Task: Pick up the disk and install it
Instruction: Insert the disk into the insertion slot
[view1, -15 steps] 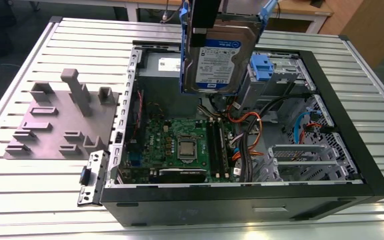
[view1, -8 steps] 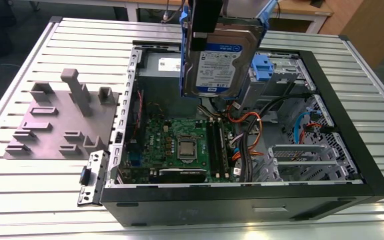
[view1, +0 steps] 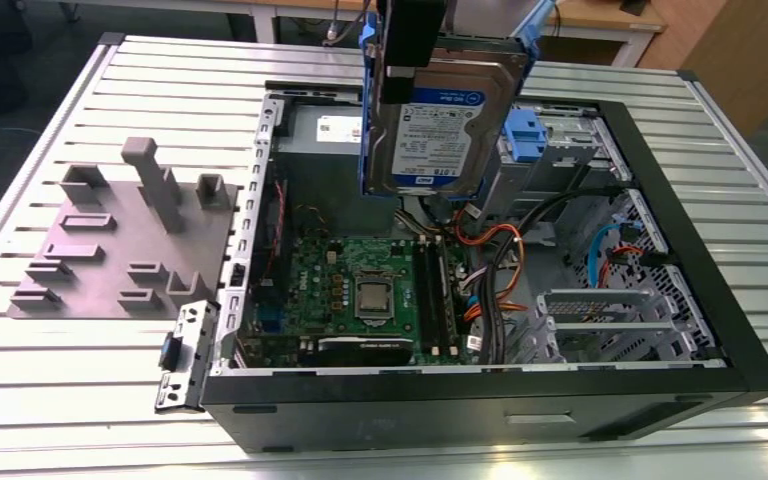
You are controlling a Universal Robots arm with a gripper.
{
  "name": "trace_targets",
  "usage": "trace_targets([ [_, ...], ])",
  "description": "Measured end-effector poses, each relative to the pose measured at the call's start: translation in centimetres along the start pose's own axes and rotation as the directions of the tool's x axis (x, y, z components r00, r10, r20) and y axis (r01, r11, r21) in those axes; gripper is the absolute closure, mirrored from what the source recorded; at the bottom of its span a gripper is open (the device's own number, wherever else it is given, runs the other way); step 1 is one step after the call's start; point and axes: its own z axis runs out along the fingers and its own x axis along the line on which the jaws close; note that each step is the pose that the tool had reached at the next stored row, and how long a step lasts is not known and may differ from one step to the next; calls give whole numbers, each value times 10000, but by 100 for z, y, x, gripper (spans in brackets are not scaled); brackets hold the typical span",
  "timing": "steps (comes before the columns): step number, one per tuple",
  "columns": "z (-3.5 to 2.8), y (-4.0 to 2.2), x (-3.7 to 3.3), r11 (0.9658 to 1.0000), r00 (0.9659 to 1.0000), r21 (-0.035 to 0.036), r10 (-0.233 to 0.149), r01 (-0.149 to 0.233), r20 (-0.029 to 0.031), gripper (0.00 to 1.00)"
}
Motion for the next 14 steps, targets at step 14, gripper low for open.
trace_targets([
  [14, 6, -32, 109, 10000, 10000, 1, 0, 0, 2, 64],
])
